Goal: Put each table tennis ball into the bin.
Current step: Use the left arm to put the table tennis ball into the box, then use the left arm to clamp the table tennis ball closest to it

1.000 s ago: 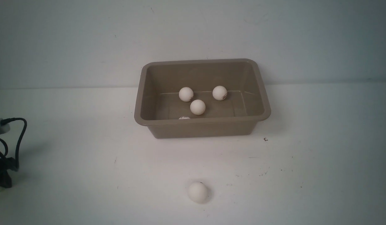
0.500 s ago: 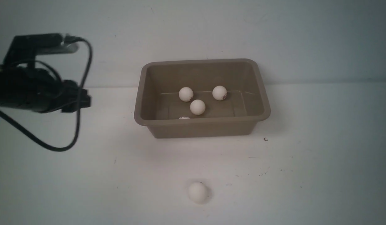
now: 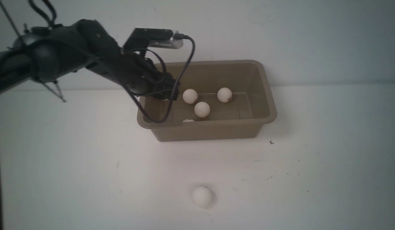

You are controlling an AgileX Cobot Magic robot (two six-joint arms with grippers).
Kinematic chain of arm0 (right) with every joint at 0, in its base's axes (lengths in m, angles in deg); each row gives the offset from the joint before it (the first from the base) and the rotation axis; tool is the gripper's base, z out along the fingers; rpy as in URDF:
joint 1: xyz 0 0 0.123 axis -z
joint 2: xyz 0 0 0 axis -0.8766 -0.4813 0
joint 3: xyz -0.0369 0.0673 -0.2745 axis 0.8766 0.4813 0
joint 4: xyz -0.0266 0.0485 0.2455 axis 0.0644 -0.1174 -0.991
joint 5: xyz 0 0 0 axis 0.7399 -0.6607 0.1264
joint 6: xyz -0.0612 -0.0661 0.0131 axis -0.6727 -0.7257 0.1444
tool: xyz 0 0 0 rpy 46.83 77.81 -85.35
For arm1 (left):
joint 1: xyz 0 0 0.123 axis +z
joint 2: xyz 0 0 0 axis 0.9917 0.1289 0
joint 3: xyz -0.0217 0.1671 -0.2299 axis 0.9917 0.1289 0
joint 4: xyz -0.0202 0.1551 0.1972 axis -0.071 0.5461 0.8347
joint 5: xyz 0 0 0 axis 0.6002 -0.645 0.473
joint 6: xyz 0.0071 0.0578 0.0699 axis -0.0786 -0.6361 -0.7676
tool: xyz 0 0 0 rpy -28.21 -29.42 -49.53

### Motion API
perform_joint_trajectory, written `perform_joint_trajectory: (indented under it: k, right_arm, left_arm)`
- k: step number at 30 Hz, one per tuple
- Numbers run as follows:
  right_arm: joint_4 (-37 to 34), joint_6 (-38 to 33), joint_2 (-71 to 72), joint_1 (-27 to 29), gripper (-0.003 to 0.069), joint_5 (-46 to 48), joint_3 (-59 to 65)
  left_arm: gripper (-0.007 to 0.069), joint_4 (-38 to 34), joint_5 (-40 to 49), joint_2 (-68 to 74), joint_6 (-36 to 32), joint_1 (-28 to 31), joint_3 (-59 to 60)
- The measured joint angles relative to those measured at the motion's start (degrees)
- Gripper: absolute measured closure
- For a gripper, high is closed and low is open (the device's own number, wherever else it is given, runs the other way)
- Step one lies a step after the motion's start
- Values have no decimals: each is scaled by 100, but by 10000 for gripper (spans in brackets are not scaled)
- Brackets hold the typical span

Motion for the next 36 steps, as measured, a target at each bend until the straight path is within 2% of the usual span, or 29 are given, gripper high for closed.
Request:
perform_joint_trajectory:
  k: [4,7,9,11,13,14,18,22,31,36]
  right_arm:
    - [-110,0,0,0,674,0,0]
    - [-235,0,0,0,674,0,0]
    - [-262,0,0,0,674,0,0]
    - [-326,0,0,0,674,0,0]
    - [-350,0,0,0,674,0,0]
    - [-350,0,0,0,674,0,0]
    - [-343,0,0,0,674,0,0]
    - [-256,0,5,0,674,0,0]
    - [-136,0,57,0,674,0,0]
    - [-141,0,57,0,674,0,0]
  left_arm:
    - [272,359,433,374,-196,-34,-563]
    - [193,493,521,429,-305,-38,-755]
    - [171,501,552,429,-305,-38,-795]
    - [104,527,710,422,-229,-38,-933]
    - [94,557,1080,346,-199,-38,-1055]
    - [94,568,1126,330,-199,-38,-1075]
    - [162,917,2500,-386,-187,-152,-1083]
    - [201,1187,3030,-1108,-113,-387,-890]
    - [209,1239,3043,-2100,7,-1146,658]
    - [209,1245,2155,-2093,-29,-1495,1663]
